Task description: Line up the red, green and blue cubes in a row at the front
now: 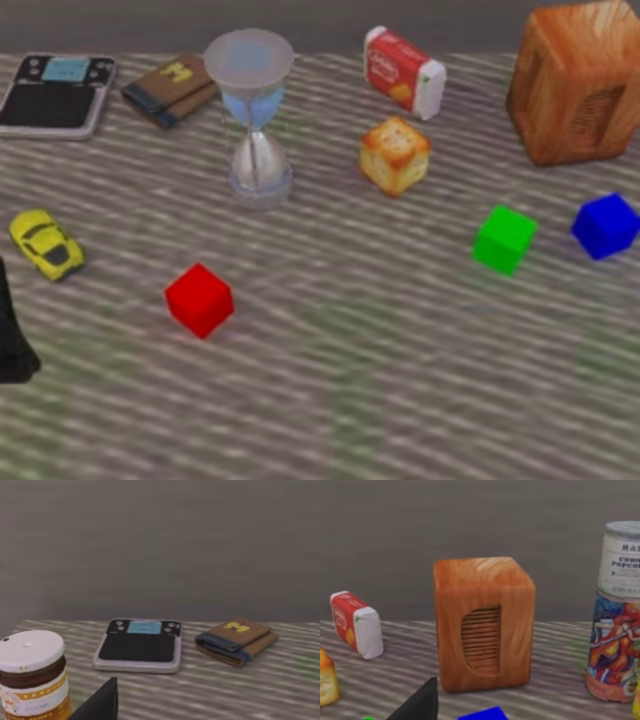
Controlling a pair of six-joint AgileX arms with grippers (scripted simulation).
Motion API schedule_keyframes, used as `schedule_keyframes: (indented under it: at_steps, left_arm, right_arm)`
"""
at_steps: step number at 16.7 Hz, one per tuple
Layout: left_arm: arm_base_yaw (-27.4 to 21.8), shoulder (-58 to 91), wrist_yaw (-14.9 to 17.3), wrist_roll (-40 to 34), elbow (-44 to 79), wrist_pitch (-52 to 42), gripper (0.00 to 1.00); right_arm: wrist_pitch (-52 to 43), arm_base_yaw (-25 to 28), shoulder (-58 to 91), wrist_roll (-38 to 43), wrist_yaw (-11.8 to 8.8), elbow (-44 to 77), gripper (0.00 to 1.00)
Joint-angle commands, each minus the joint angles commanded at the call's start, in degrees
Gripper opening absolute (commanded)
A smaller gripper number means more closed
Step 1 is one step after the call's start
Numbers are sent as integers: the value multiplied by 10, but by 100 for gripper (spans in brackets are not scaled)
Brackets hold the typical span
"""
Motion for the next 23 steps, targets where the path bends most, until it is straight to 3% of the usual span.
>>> schedule_keyframes:
  at_steps: [4, 8, 23]
  left_arm:
    - [-5, 17, 1, 3, 17, -11, 100]
    - [-31, 126, 2, 23, 115, -73, 100]
    - [-187, 961, 0, 151, 685, -493, 100]
  right_arm:
    - [0, 0, 0, 0, 0, 0, 100]
    - [0, 0, 0, 0, 0, 0, 100]
    - [0, 0, 0, 0, 0, 0, 100]
